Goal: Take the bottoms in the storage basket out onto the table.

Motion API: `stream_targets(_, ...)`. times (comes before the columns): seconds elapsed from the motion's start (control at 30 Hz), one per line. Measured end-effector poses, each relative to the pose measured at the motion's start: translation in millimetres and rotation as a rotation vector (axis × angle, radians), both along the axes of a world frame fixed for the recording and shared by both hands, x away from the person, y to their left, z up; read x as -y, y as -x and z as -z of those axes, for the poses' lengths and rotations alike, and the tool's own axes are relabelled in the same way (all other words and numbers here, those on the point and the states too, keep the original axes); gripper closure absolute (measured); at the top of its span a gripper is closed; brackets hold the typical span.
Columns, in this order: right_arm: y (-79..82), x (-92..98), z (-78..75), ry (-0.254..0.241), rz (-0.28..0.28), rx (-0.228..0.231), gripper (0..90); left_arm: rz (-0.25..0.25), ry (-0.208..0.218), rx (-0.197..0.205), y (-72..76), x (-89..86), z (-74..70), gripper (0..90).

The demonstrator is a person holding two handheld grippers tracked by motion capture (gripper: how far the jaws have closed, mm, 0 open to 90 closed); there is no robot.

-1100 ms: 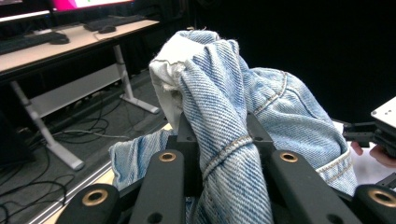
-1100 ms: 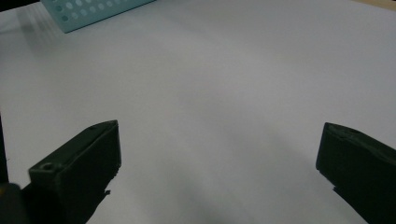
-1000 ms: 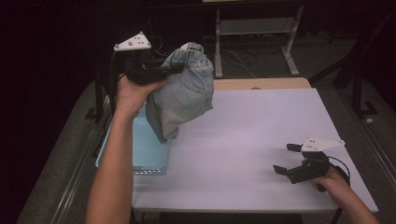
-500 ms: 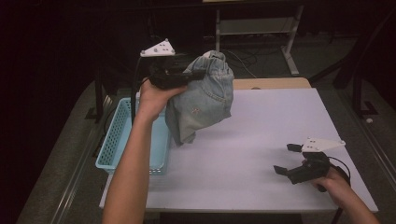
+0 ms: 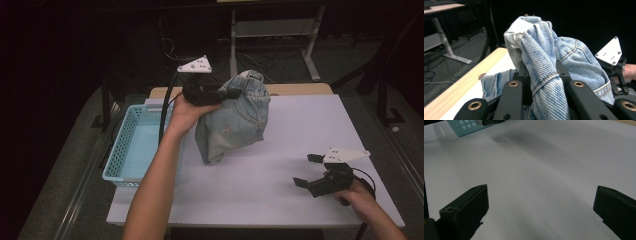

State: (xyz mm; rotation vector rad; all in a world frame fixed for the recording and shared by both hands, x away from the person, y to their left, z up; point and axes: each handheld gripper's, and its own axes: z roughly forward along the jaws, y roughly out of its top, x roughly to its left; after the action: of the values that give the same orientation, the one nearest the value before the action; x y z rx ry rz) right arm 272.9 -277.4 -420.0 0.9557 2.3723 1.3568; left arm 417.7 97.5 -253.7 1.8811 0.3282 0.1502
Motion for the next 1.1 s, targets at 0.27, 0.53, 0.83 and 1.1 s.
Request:
stream_targets(0.27, 0.1, 0.6, 0.2, 0.002, -0.001, 0.0, 0.1, 0.063, -0.027, -0.041, 0.1, 22.4, 29.3, 73.6)
stream_targets(0.53, -0.2, 0.6, 0.8, 0.003, -0.001, 0.0, 0.1, 0.129, -0.056, -0.093, 3.9, 44.9, 61.1, 73.2)
stream_targets(0.83, 0.1, 0.9, 1.2, 0.003, -0.002, -0.001, 0.1, 0.156, -0.063, -0.141, 8.4, 56.8, 87.5, 72.5)
stream_targets(1.1, 0.6, -0.3, 1.8, 0.014, -0.003, -0.002, 0.1, 0.175, -0.073, -0.166, 14.5, 63.7, 106.7, 70.8)
